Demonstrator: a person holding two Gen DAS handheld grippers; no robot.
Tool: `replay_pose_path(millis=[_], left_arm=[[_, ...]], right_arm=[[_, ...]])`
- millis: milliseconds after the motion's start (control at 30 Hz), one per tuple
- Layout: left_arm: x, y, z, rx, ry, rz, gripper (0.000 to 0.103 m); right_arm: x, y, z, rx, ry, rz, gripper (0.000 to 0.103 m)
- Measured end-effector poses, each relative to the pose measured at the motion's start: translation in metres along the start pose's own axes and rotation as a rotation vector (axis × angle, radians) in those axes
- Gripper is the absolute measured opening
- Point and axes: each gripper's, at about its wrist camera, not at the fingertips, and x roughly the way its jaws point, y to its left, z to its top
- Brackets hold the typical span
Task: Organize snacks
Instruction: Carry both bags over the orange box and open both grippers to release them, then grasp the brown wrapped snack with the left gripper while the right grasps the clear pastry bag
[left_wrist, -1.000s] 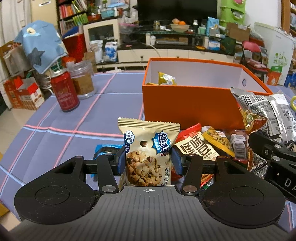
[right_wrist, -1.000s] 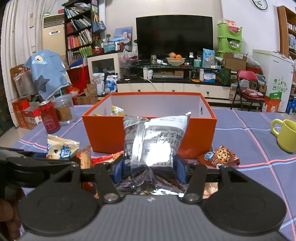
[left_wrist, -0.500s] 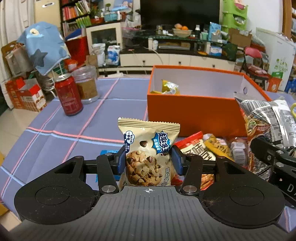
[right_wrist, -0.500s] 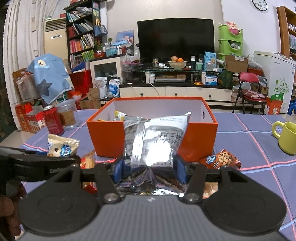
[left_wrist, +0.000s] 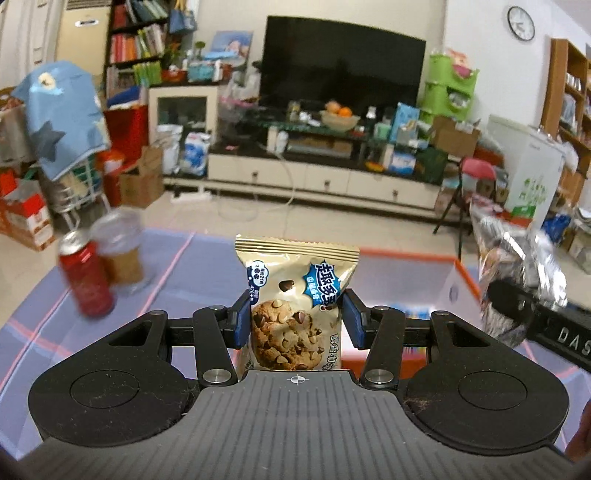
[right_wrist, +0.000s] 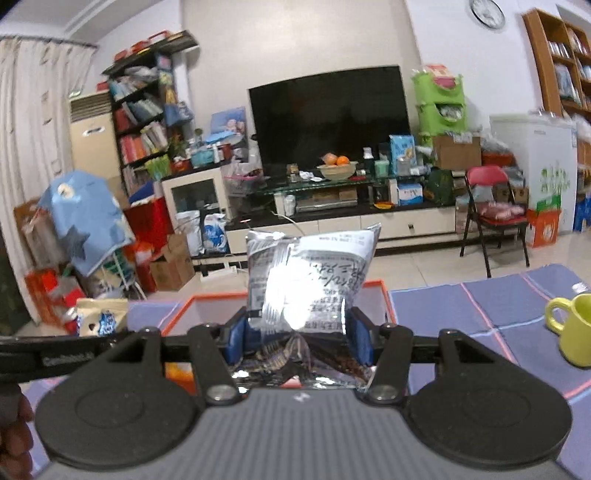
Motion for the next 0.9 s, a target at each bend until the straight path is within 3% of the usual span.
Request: replay_pose_path(millis=[133,300,400,467,567,667,733,833,900], left_arm=[[0.053,-0.011,0.021,-0.042,0.051,-0.033,0.033],[0.109,-0.027,0.017,0.009,0.122,-0.018,0.035],[0.116,-0.027,0.011,0.019,0.162,-0.018,0.036],[0.099,-0.020,0.009,0.020,0.134,-0.015,0.050],[0.056,-0.002,0.003,0.027,0.088,-0.017,0.056],[0.004,0.021,-0.015,0.028,0.059,-0.007,0.065],[-0.028,0.037,-0.035,-0.002,0.066,-0.003,0.068],[-0.062,0.052,-0.073,-0.066,0.100,0.042,0.070],[-0.078,0.054,-0.099,-0.071,0.136,0.073,0.070]], right_arm=[[0.042,-0.023,0.009,0.073,0.037,-0.008,0.056],[0.077,-0.031,0.013,0.084,0.070,-0.016,0.058],[0.089,-0.029,0.009,0.075,0.108,0.000,0.065],[0.084,-0.029,0.010,0.061,0.107,-0.002,0.065],[0.063,-0.033,0.019,0.043,0.069,0.001,0.066],[0.025,-0.039,0.027,-0.012,0.025,0.062,0.073],[-0.004,-0.042,0.025,-0.096,0.016,0.106,0.077],[-0.053,-0.052,0.007,-0.161,0.001,0.055,0.090],[-0.082,-0.063,-0.009,-0.169,0.013,0.050,0.090]])
